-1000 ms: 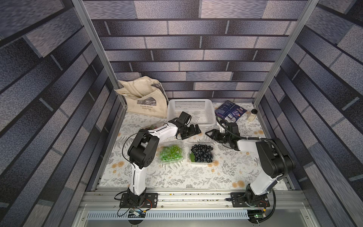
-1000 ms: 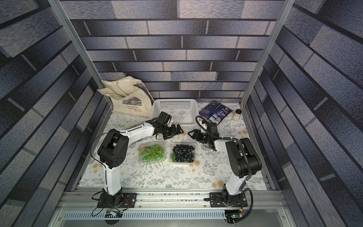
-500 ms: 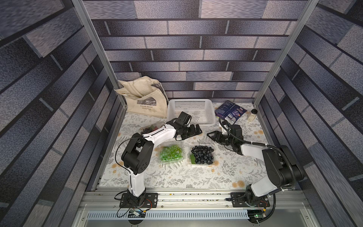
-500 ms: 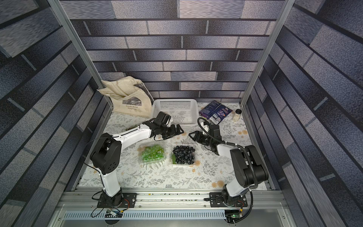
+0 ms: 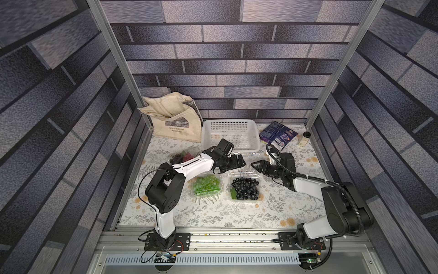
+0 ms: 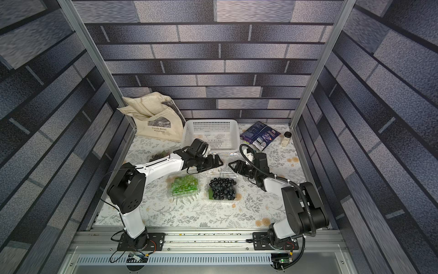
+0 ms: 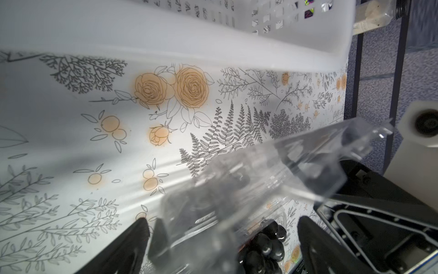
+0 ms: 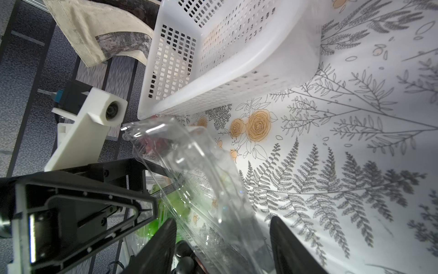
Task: Pack grapes into containers
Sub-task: Close the packing box at the center of the board.
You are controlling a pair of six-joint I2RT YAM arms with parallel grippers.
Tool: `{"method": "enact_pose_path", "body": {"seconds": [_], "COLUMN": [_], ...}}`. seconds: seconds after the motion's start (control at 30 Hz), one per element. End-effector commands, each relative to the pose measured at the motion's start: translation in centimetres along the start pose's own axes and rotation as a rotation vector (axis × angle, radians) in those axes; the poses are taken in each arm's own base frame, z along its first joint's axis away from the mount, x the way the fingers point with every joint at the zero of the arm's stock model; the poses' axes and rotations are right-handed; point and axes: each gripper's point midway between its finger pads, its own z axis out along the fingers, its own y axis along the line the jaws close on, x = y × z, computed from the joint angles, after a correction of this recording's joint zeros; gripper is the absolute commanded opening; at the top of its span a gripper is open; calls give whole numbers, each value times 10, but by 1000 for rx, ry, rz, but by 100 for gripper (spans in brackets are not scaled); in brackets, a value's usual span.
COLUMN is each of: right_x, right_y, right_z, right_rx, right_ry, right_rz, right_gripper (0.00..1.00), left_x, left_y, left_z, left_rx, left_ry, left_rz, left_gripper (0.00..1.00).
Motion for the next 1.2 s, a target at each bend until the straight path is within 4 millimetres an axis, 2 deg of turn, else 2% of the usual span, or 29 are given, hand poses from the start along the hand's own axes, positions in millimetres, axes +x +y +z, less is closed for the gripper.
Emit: {"method": "enact_pose_path", "body": {"seconds": [0.0, 0.23, 0.5, 0.73, 1.17], "right_x": [-1, -17, -27, -35, -23], "right_y": [6, 27, 46, 64, 89], "right_z": [-5, -11, -8, -14, -31], "right_rx": [-3, -25, -88, -139, -219], "right_ry": [-1, -11, 11, 3, 60], "right_rz": [-25, -88, -116, -133, -138], "right_gripper": [65, 69, 75, 76, 79], "left_x": [-6, -18, -25, -33, -34], "left_y": [-11, -22, -25, -31, -42], "left_z": [-16, -33, -44, -61, -97], "left_rx": [13, 15, 30, 47, 52], "left_ry": [-47, -78, -98, -134, -192], "left_rz": [7, 42, 41, 46, 78], "left_gripper": [100, 100, 100, 100, 100]}}
